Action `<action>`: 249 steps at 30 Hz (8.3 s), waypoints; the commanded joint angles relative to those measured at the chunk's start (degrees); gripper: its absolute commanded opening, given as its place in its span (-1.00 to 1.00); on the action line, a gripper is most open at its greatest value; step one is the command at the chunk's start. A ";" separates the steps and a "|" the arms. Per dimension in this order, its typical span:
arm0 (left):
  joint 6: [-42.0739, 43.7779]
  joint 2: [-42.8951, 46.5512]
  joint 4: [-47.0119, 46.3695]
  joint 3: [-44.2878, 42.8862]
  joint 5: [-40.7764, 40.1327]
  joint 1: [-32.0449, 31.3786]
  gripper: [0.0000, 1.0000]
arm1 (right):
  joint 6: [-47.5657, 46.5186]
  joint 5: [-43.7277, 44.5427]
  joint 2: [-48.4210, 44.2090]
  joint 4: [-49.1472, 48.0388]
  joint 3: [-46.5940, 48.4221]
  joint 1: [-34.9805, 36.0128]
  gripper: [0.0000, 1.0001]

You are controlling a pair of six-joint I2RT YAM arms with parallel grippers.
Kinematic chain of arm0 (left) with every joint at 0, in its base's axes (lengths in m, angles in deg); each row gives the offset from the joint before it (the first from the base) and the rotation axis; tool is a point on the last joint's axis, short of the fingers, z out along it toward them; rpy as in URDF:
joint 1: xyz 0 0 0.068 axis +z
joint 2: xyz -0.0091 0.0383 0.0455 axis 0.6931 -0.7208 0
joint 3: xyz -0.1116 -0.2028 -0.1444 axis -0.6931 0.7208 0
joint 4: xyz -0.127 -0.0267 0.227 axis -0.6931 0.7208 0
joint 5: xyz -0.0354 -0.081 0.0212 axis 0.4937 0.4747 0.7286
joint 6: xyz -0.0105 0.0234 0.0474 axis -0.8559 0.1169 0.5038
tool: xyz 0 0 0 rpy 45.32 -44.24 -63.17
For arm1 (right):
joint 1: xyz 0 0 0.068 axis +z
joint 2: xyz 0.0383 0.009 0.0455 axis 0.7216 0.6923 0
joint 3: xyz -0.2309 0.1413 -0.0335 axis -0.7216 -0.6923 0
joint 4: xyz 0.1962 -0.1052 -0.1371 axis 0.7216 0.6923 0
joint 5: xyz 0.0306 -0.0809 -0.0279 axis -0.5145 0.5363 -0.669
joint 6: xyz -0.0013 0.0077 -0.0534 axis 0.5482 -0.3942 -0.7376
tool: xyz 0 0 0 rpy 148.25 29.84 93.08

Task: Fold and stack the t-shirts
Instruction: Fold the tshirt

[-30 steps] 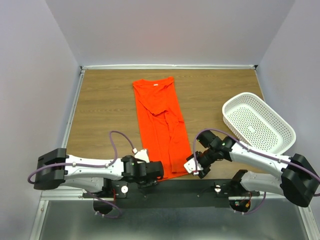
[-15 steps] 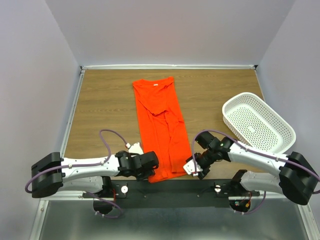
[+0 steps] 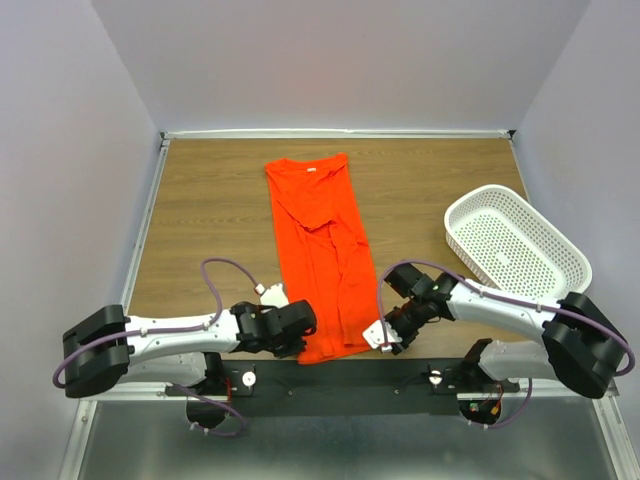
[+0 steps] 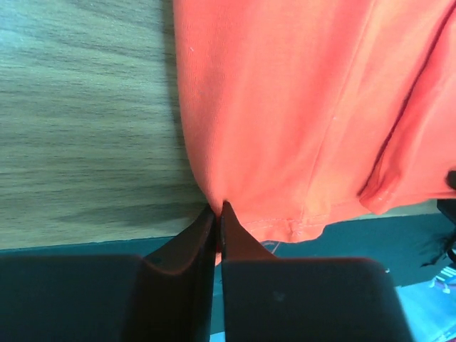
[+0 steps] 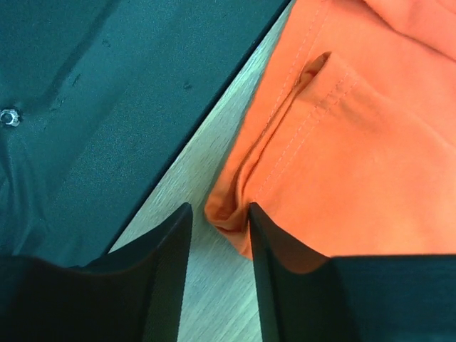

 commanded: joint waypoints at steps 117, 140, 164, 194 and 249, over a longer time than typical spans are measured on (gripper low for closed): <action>50.45 -21.14 -29.92 -19.05 30.46 61.46 -1.00 | 36.00 -2.95 36.90 -9.47 45.37 -18.18 -0.75; 52.83 -39.26 -26.14 -33.63 24.39 56.97 -1.00 | 38.55 6.64 42.97 -11.14 46.43 -15.10 -0.76; 58.35 -36.46 -21.22 -46.93 25.88 58.90 -0.76 | 38.20 7.96 41.13 -11.75 45.46 -15.10 -0.75; 59.42 -46.46 -23.94 -41.37 26.06 53.54 -1.00 | 38.12 8.66 41.83 -11.75 45.28 -15.10 -0.75; 39.91 -2.51 -37.30 3.72 32.74 58.02 0.10 | 6.65 7.34 28.29 -16.67 24.02 -14.04 0.49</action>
